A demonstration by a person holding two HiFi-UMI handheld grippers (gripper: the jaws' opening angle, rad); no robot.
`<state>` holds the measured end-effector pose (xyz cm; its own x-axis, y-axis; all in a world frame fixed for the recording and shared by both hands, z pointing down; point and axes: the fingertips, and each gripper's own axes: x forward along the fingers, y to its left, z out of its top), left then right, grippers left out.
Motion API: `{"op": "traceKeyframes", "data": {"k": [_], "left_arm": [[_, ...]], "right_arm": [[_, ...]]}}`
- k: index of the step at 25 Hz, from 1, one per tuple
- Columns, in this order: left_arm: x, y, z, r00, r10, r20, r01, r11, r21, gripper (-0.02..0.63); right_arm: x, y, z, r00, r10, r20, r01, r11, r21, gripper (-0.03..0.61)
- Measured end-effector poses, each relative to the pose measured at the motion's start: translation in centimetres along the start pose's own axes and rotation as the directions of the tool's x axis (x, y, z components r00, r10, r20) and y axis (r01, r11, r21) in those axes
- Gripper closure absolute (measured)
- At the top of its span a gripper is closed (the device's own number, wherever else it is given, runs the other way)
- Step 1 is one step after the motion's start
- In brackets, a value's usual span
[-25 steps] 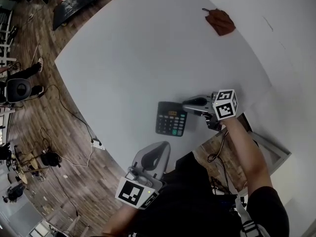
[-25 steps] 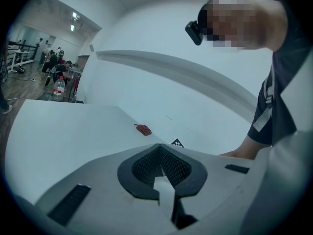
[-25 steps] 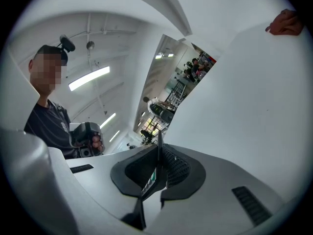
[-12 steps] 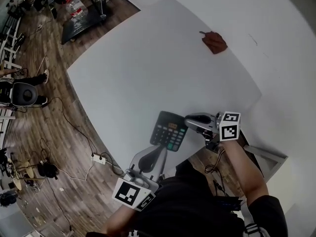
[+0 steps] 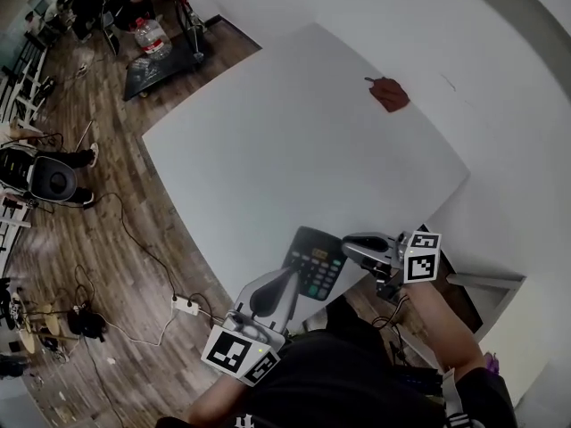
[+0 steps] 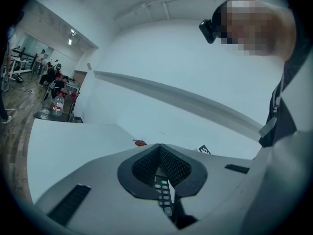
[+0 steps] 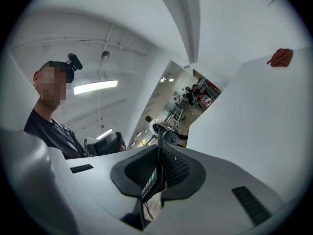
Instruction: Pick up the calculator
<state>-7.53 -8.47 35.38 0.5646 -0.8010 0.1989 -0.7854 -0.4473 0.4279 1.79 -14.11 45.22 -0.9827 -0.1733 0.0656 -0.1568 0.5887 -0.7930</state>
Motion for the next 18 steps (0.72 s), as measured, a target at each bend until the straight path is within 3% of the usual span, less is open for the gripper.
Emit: {"op": "traceKeyframes", "data": {"k": [8,18], "left_arm": [[-6.1,-0.6,0.2,0.998,-0.05,0.034,0.049,0.998,0.031,0.607],[-9.7,-2.8,0.0,0.992,-0.099,0.08,0.095,0.994,0.049,0.607]], "right_arm": [[0.5,6.1,-3.7,0.998,-0.005,0.068,0.005,1.0,0.006,0.534],[-0.7,9.9,-6.7,0.995,-0.032,0.1,0.033,0.999,-0.012,0.534]]}}
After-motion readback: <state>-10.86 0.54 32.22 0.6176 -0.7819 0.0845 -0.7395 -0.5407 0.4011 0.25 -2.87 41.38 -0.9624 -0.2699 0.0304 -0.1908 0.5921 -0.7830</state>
